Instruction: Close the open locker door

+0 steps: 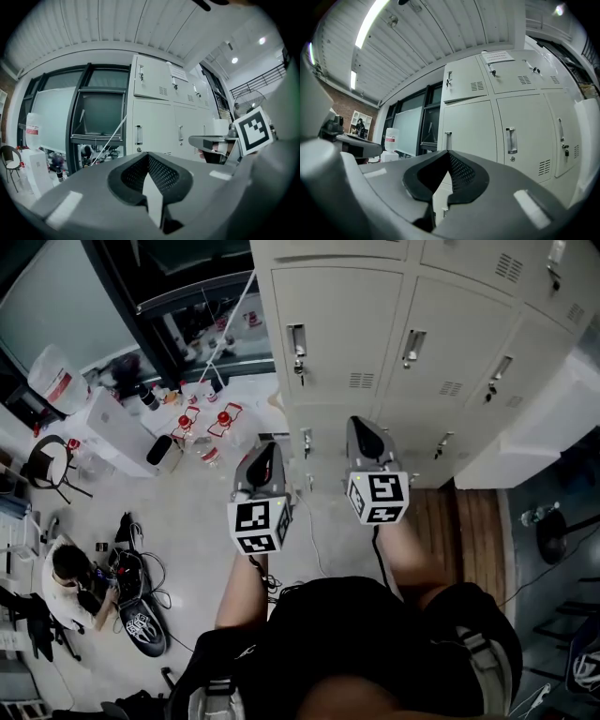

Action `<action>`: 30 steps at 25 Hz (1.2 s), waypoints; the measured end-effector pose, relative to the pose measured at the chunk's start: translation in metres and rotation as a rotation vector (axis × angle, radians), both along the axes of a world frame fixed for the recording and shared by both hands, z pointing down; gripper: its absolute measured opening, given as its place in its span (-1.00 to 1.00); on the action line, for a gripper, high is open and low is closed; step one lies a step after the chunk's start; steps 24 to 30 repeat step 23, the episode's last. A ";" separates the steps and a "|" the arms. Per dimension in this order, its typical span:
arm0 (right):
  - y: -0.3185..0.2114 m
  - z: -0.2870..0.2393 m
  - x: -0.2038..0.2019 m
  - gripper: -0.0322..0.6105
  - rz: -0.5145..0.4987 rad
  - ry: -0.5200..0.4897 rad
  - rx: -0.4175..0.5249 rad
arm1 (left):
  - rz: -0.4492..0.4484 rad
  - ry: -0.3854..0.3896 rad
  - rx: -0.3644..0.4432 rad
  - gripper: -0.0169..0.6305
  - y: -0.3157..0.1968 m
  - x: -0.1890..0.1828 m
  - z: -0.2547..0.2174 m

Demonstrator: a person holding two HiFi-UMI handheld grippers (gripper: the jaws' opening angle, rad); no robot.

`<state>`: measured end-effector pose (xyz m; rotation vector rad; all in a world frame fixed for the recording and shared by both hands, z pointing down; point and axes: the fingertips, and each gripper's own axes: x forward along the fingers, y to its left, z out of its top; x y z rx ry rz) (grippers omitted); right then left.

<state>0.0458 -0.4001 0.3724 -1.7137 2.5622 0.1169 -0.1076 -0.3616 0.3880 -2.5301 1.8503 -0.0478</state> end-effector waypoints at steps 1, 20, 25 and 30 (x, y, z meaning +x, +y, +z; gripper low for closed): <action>0.002 0.000 0.000 -0.87 -0.003 -0.003 0.000 | 0.000 -0.002 -0.001 -0.95 0.002 0.001 0.000; 0.016 -0.002 -0.012 -0.87 -0.042 -0.021 0.001 | 0.003 0.006 0.031 -0.95 0.021 -0.001 -0.010; 0.016 -0.001 -0.015 -0.87 -0.050 -0.017 0.001 | 0.002 0.005 0.035 -0.95 0.021 -0.003 -0.012; 0.016 -0.001 -0.015 -0.87 -0.050 -0.017 0.001 | 0.002 0.005 0.035 -0.95 0.021 -0.003 -0.012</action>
